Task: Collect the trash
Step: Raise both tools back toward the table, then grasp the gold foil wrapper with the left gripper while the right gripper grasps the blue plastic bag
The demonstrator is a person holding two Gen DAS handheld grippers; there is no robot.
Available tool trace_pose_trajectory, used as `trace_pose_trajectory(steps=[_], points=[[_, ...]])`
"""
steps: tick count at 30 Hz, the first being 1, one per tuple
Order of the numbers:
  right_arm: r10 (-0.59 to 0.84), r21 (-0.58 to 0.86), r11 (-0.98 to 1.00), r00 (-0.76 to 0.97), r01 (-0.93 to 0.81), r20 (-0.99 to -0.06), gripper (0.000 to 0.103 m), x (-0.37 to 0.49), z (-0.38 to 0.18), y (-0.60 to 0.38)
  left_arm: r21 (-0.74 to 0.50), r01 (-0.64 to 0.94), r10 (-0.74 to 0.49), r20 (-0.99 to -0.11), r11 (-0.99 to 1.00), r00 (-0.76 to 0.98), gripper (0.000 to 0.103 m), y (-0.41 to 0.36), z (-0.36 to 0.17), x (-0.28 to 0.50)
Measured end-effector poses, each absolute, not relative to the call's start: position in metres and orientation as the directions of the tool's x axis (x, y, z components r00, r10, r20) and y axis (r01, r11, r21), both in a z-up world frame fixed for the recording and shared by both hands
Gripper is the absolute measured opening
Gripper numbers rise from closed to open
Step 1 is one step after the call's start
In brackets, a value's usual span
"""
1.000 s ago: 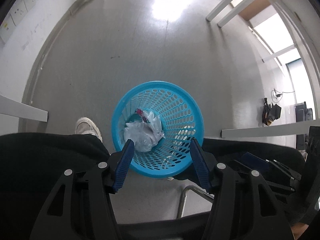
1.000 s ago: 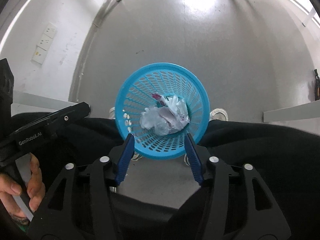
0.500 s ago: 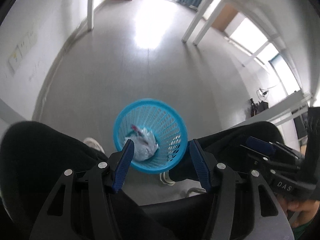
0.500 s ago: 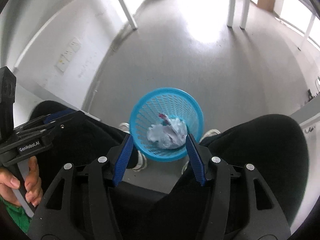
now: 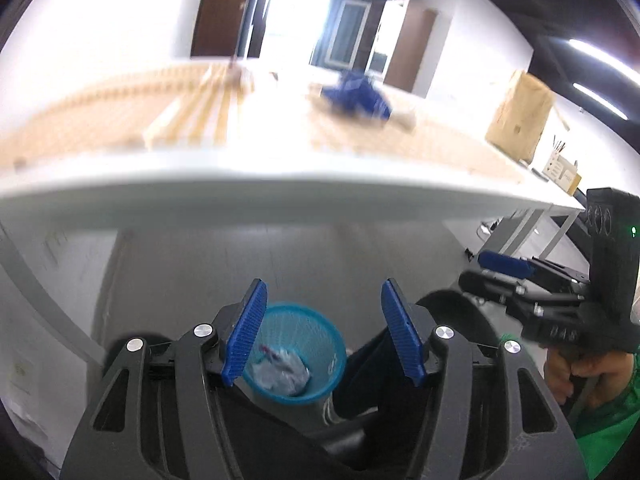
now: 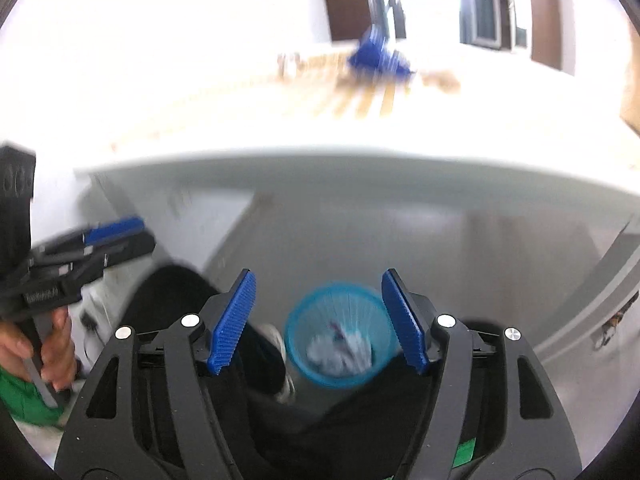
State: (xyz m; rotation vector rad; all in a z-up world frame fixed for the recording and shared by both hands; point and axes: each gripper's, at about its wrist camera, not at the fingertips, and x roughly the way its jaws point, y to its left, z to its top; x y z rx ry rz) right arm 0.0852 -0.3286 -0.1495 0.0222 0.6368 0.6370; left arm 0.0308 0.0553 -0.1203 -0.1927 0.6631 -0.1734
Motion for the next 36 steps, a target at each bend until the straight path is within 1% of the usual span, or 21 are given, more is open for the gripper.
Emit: trace_pose_trajectory(steps=[3, 6, 11, 15, 17, 21, 26, 36], points=[[0.580, 0.222, 0.804, 0.646, -0.552, -0.496, 0.066, 0.085, -0.125, -0.331, -0.251, 0.111, -0.236, -0.550, 0.962, 0.801, 0.068, 0.060, -0.093, 0.029], [0.581, 0.211, 0.807, 0.677, -0.552, -0.452, 0.070, 0.093, -0.105, -0.330, -0.250, 0.100, -0.221, -0.524, 0.963, 0.823, 0.068, 0.065, -0.074, 0.031], [0.569, 0.174, 0.815, 0.708, -0.552, -0.418, 0.070, 0.112, -0.079, -0.321, -0.237, 0.083, -0.194, -0.496, 0.968, 0.847, 0.068, 0.065, -0.055, 0.054], [0.548, 0.157, 0.832, 0.743, -0.533, -0.385, 0.071, 0.126, -0.061, -0.315, -0.264, 0.065, -0.186, -0.468, 0.962, 0.864, 0.068, 0.077, -0.045, 0.071], [0.544, 0.155, 0.835, 0.751, -0.528, -0.374, 0.074, 0.137, -0.056, -0.312, -0.274, 0.051, -0.180, -0.467, 0.960, 0.866, 0.068, 0.082, -0.043, 0.080], [0.544, 0.163, 0.836, 0.752, -0.524, -0.373, 0.076, 0.161, -0.051, -0.307, -0.268, 0.019, -0.150, -0.479, 0.963, 0.865, 0.068, 0.091, -0.041, 0.106], [0.523, 0.137, 0.847, 0.760, -0.514, -0.386, 0.076, 0.189, -0.050, -0.301, -0.258, -0.011, -0.122, -0.493, 0.966, 0.861, 0.068, 0.101, -0.044, 0.141], [0.492, 0.126, 0.861, 0.742, -0.493, -0.455, 0.076, 0.251, -0.056, -0.293, -0.288, -0.029, -0.145, -0.565, 0.957, 0.812, 0.068, 0.112, -0.045, 0.222]])
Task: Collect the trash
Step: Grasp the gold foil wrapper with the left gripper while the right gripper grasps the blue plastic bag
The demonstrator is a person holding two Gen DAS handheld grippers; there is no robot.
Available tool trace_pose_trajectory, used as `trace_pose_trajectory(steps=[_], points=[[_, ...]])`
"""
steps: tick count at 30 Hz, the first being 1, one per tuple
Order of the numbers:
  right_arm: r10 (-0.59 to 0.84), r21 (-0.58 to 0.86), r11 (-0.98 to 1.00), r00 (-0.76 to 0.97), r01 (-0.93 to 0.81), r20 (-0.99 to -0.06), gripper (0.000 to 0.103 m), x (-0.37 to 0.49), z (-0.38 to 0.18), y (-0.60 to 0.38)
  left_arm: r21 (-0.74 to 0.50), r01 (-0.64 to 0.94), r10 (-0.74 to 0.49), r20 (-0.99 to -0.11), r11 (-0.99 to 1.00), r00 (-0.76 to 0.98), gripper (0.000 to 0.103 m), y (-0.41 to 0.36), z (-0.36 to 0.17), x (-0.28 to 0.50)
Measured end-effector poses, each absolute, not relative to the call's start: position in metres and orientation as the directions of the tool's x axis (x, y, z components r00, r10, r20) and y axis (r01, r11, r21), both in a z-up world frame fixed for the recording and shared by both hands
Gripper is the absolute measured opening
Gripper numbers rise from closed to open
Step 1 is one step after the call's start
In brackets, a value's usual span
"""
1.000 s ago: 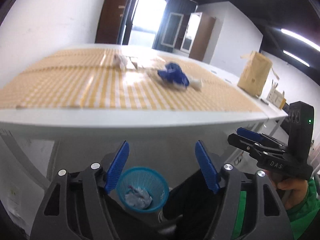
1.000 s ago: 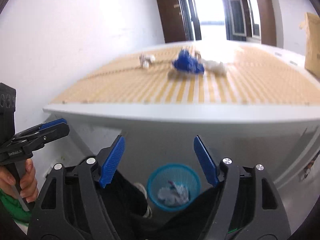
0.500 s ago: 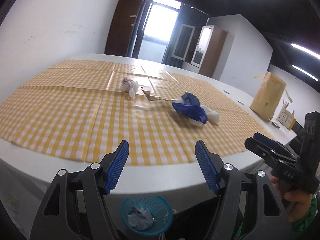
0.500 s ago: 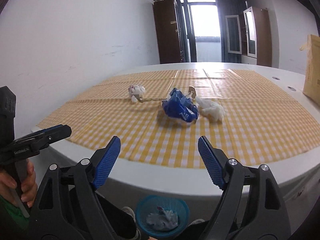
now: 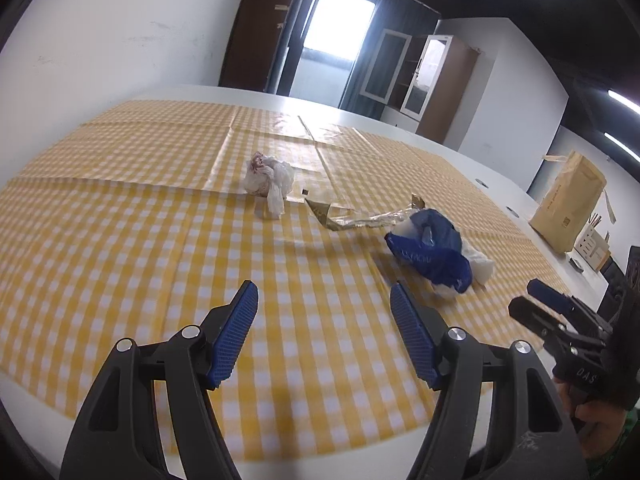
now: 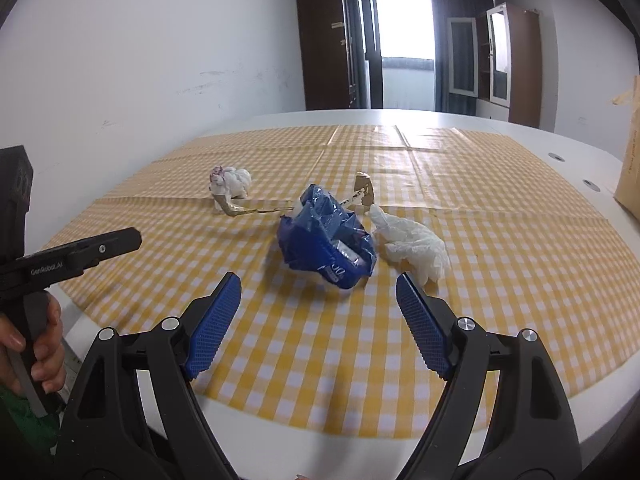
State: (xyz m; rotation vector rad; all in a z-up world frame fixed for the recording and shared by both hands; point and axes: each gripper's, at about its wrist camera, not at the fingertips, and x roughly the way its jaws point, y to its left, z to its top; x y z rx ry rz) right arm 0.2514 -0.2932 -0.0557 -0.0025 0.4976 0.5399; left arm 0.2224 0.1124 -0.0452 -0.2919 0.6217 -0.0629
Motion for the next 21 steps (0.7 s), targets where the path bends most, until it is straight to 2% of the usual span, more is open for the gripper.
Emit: trace_pose_trajectory(steps=[9, 17, 21], points=[[0.480, 0.112, 0.856, 0.697, -0.504, -0.533, 0.073, 0.297, -0.052, -0.276, -0.302, -0.052, -0.158, -0.626, 0.952, 0.764, 0.072, 0.114, -0.047, 0.290], [0.468, 0.101, 0.849, 0.648, -0.519, -0.601, 0.060, 0.329, -0.067, -0.257, -0.350, -0.091, -0.181, -0.669, 0.932, 0.721, 0.070, 0.120, -0.064, 0.338], [0.467, 0.091, 0.845, 0.644, -0.527, -0.606, 0.044, 0.336, -0.069, -0.250, -0.442, -0.115, -0.243, -0.670, 0.890, 0.701, 0.052, 0.128, -0.073, 0.360]])
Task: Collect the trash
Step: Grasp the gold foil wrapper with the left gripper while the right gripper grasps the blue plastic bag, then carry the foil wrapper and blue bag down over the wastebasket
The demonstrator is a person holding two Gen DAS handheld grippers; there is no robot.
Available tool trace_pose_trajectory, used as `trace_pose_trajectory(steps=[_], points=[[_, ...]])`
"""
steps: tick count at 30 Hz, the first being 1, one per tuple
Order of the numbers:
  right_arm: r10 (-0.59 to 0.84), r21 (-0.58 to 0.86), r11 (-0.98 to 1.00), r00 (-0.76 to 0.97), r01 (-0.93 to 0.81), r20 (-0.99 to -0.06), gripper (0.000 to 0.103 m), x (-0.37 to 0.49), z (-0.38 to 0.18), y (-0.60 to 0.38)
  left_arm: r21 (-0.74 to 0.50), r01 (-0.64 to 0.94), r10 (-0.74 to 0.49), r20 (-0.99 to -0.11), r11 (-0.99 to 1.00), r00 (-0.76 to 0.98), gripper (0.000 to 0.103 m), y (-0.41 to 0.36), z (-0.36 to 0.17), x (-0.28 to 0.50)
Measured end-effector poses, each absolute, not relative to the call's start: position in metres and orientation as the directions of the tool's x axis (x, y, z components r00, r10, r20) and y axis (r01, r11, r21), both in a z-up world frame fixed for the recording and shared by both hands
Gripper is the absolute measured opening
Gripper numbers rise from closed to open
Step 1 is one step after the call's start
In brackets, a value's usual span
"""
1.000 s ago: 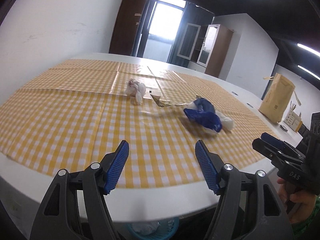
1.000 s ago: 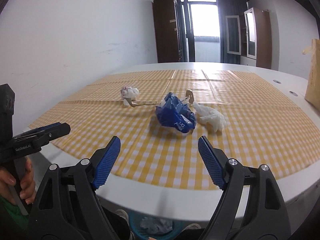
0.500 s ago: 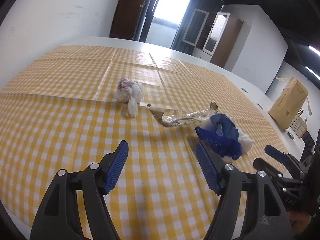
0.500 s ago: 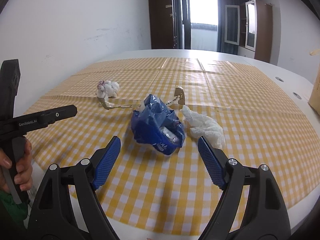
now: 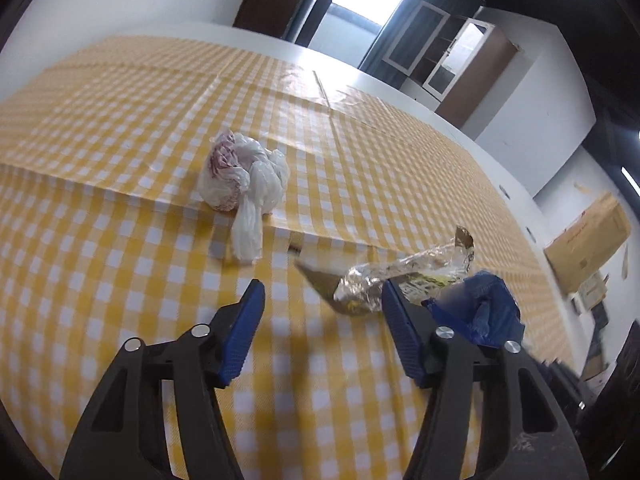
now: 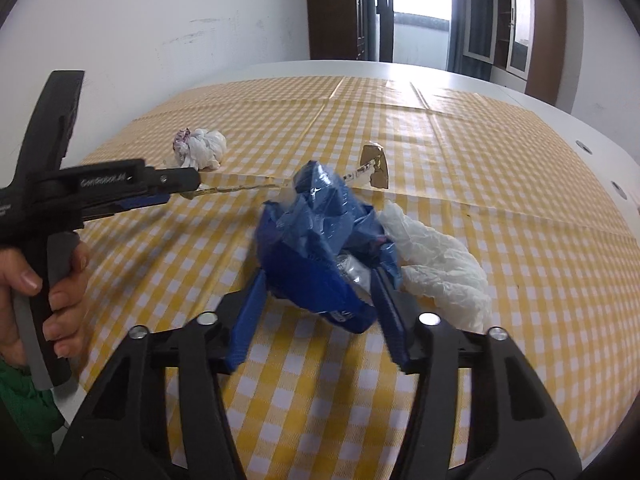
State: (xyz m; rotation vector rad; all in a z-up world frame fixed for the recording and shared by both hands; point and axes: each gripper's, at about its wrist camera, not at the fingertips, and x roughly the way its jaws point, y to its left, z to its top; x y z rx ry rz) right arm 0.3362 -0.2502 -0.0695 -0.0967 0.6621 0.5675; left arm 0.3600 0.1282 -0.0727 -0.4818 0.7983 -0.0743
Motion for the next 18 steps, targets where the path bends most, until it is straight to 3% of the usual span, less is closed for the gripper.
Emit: trace_pose_trajectory(steps=[1, 3, 6, 8, 18], points=[[0.470, 0.095, 0.842, 0.637, -0.530, -0.610, 0.037, 0.337, -0.070, -0.249, -0.457, -0.113, -0.255, -0.667, 0.882, 0.700, 0.046, 0.128, -0.074, 0.363], [0.475, 0.092, 0.838, 0.635, -0.539, -0.609, 0.035, 0.336, -0.070, -0.246, -0.466, -0.098, -0.273, -0.662, 0.880, 0.699, 0.024, 0.125, -0.074, 0.367], [0.483, 0.085, 0.830, 0.635, -0.551, -0.603, 0.026, 0.330, -0.069, -0.244, -0.440, -0.085, -0.251, -0.649, 0.894, 0.718, 0.009, 0.120, -0.071, 0.363], [0.488, 0.084, 0.828, 0.639, -0.554, -0.595, 0.021, 0.326, -0.068, -0.246, -0.429, -0.075, -0.242, -0.636, 0.900, 0.732, 0.006, 0.118, -0.068, 0.358], [0.523, 0.108, 0.819, 0.656, -0.564, -0.544, 0.019, 0.286, -0.055, -0.265, -0.428, -0.081, -0.181, -0.537, 0.900, 0.824, 0.004, 0.125, -0.034, 0.299]])
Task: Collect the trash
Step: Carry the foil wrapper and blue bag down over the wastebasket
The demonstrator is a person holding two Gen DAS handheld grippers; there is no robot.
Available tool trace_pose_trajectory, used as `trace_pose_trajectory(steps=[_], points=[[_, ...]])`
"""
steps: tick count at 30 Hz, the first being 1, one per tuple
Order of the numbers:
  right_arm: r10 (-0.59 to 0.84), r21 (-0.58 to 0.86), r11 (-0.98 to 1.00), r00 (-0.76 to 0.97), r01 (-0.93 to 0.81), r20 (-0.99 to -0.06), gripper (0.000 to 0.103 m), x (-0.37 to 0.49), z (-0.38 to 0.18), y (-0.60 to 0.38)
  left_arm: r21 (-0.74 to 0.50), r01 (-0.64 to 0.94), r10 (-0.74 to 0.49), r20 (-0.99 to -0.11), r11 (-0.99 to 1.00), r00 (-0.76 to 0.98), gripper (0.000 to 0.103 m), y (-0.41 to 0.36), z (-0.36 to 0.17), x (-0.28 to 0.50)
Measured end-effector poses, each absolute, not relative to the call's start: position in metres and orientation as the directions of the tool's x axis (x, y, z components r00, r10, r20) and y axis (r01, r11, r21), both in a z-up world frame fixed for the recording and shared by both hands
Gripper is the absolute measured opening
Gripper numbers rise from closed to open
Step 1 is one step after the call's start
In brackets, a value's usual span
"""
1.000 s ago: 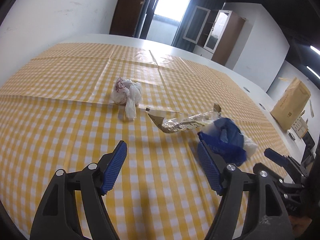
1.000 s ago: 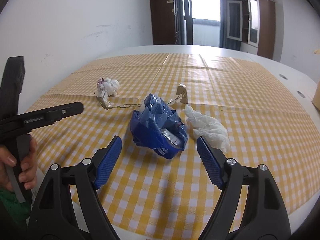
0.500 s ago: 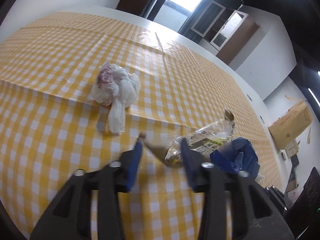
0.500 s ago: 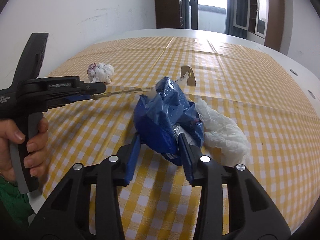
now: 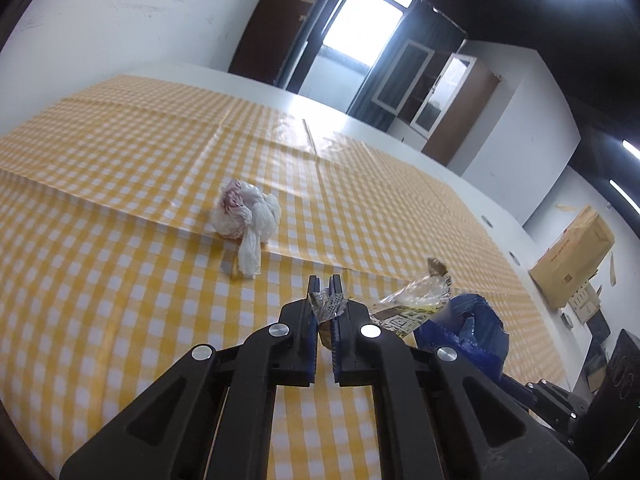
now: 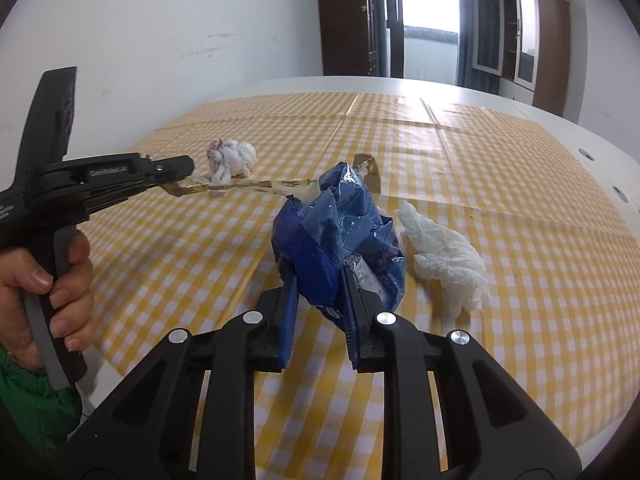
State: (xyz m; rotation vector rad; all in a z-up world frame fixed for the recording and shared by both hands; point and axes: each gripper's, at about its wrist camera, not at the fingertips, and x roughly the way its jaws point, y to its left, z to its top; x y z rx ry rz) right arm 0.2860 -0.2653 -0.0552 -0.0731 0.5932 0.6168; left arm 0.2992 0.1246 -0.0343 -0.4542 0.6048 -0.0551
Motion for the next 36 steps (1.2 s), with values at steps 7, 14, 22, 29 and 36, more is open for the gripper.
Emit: trace_pose_trajectory(steps=[7, 14, 22, 29, 36], points=[[0.529, 0.133, 0.827, 0.676, -0.547, -0.513, 0.019, 0.260, -0.054, -0.287, -0.484, -0.088, -0.179, -0.478, 0.871, 0.860, 0.004, 0.141, -0.015, 0.247], [0.538, 0.155, 0.831, 0.698, -0.535, -0.474, 0.019, 0.231, -0.056, -0.309, -0.479, -0.065, -0.175, -0.441, 0.876, 0.880, 0.004, 0.139, -0.008, 0.191], [0.546, 0.175, 0.830, 0.710, -0.529, -0.445, 0.019, 0.195, -0.058, -0.332, -0.448, -0.043, -0.165, -0.415, 0.893, 0.895, 0.004, 0.131, -0.002, 0.122], [0.558, 0.174, 0.823, 0.715, -0.540, -0.420, 0.019, 0.160, -0.058, -0.348, -0.417, -0.016, -0.172, -0.409, 0.909, 0.896, 0.004, 0.119, -0.002, 0.071], [0.569, 0.148, 0.813, 0.713, -0.563, -0.411, 0.019, 0.126, -0.061, -0.352, -0.375, 0.014, -0.181, -0.414, 0.927, 0.892, 0.004, 0.106, -0.005, 0.041]])
